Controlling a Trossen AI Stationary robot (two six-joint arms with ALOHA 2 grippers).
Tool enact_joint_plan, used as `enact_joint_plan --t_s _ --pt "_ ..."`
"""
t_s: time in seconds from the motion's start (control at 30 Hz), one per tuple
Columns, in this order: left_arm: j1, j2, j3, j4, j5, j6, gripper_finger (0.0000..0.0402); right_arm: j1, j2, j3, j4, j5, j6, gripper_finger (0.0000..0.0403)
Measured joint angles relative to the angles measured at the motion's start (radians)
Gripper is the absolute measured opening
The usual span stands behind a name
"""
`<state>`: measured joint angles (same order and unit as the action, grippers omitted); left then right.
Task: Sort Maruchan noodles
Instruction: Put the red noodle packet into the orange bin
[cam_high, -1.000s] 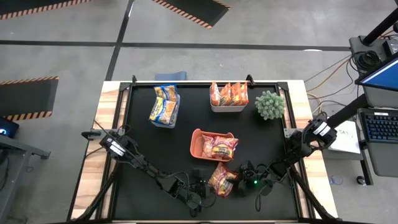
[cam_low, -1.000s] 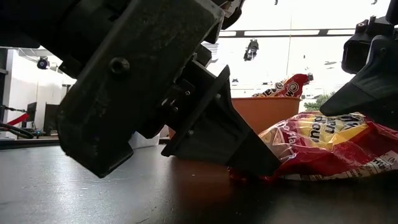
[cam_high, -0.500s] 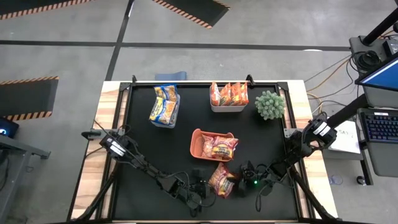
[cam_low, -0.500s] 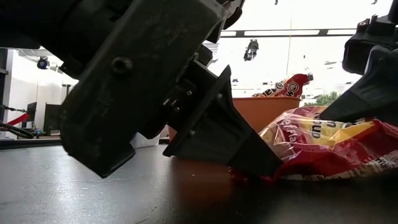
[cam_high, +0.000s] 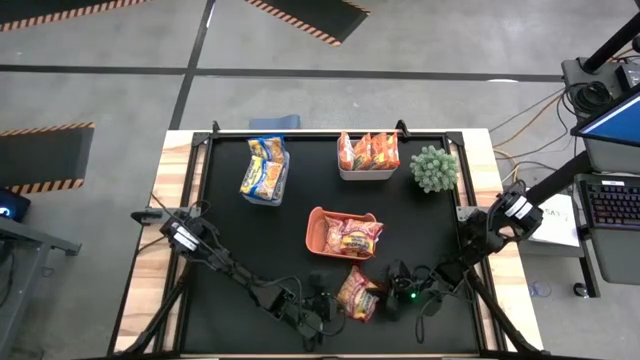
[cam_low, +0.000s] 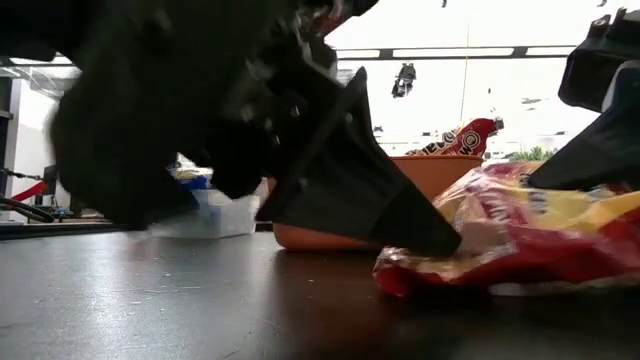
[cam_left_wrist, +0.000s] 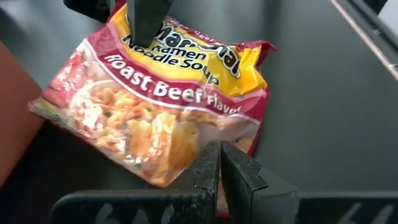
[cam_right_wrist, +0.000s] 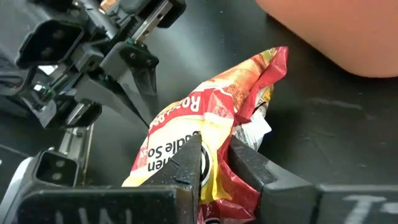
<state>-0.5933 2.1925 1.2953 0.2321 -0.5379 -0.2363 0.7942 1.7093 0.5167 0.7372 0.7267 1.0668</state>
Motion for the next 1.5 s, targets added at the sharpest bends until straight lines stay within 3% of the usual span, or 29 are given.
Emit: enact_joint_plan --t_s 0.57,0.73,0.93,1.1,1.27,1.5 --pt "-0.052 -0.117 0.001 -0.166 -0.024 -0.005 0.0 0.007 -0.002 0.05 0.008 0.006 -0.085 0.0009" --pt "-0.1 -0.178 0.001 -0.247 -0.119 0.018 0.0 0.007 -0.005 0.085 0.008 0.005 -0.139 0.0009" --pt "-0.168 -0.251 0.0 -0.261 -0.32 0.099 0.0 0.007 -0.012 0.154 0.005 0.011 -0.247 0.0009" --pt "-0.179 -0.264 0.0 -0.266 -0.413 0.14 0.0 0.004 -0.031 0.221 -0.002 0.077 -0.381 0.0009" --pt "-0.166 -0.266 0.0 -0.266 -0.437 0.198 0.0 -0.012 -0.063 0.274 0.001 0.245 -0.515 0.0008" --pt "-0.16 -0.31 -0.002 -0.291 -0.5 0.271 0.0 -0.111 -0.114 0.316 -0.106 0.378 -0.611 0.0008"
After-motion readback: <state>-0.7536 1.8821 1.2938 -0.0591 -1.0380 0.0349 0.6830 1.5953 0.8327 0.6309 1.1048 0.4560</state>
